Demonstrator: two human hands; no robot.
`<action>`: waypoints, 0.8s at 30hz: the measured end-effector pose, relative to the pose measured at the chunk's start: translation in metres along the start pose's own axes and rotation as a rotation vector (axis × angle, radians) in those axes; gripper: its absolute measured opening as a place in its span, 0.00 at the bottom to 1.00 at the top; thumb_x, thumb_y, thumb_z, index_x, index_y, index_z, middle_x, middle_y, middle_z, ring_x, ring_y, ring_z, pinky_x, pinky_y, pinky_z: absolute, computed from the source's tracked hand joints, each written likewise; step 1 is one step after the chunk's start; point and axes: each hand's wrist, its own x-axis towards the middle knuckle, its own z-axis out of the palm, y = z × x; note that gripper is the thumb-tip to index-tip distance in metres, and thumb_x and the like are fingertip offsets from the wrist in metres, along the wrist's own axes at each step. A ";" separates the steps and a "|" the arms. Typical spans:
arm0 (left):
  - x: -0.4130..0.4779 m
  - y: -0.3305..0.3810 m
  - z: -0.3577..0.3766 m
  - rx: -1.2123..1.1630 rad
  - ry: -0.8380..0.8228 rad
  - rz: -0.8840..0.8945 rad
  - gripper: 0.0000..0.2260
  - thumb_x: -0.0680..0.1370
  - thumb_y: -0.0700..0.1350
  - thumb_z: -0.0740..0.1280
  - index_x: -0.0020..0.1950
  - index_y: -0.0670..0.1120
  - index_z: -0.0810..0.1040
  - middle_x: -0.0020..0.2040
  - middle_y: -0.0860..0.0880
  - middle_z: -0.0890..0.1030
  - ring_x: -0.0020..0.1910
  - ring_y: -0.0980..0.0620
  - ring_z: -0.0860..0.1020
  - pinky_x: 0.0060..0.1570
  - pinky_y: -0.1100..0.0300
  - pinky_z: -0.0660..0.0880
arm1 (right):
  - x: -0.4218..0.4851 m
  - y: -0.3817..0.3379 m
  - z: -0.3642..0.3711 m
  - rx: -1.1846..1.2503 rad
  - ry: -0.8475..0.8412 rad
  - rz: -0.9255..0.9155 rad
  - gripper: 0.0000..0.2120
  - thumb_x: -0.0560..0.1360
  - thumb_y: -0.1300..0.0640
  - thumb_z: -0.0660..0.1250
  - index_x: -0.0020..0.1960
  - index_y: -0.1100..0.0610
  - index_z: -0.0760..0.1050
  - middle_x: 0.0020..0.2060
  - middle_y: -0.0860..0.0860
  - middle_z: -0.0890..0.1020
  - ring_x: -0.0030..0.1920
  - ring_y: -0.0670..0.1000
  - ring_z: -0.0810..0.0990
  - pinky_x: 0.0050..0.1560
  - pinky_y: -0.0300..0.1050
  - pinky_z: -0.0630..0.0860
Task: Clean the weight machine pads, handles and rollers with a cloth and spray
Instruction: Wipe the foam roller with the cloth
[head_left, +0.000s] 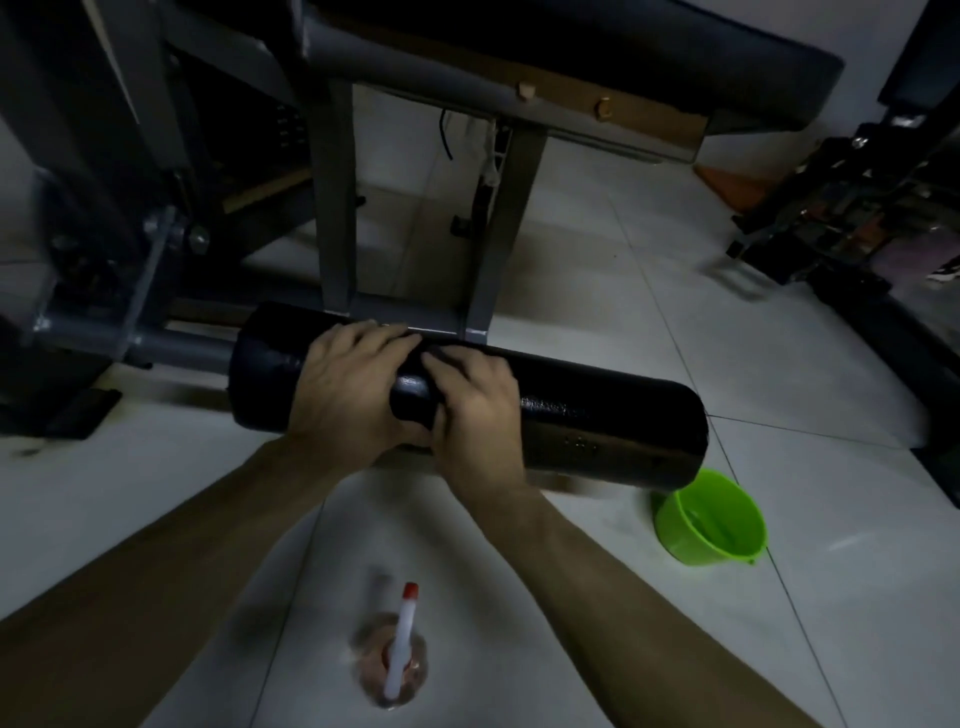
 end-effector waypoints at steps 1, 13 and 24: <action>-0.002 -0.002 0.000 -0.022 0.002 0.012 0.47 0.60 0.72 0.73 0.72 0.46 0.76 0.71 0.47 0.77 0.71 0.42 0.72 0.71 0.42 0.67 | 0.000 -0.001 -0.003 -0.012 -0.043 -0.068 0.22 0.73 0.55 0.65 0.64 0.60 0.82 0.62 0.57 0.81 0.58 0.61 0.78 0.59 0.57 0.75; -0.053 -0.062 -0.026 -0.402 0.248 -0.521 0.54 0.58 0.58 0.85 0.78 0.50 0.64 0.73 0.46 0.68 0.70 0.45 0.69 0.64 0.48 0.72 | -0.010 0.032 -0.015 -0.156 0.147 0.037 0.28 0.65 0.67 0.62 0.63 0.59 0.83 0.62 0.57 0.82 0.56 0.64 0.78 0.57 0.54 0.74; -0.071 -0.088 -0.016 -0.722 0.235 -0.561 0.41 0.61 0.57 0.81 0.72 0.59 0.69 0.66 0.54 0.73 0.59 0.56 0.77 0.57 0.50 0.81 | 0.040 -0.059 0.033 -0.129 -0.190 -0.387 0.26 0.69 0.59 0.63 0.66 0.59 0.81 0.65 0.56 0.81 0.58 0.63 0.79 0.52 0.56 0.74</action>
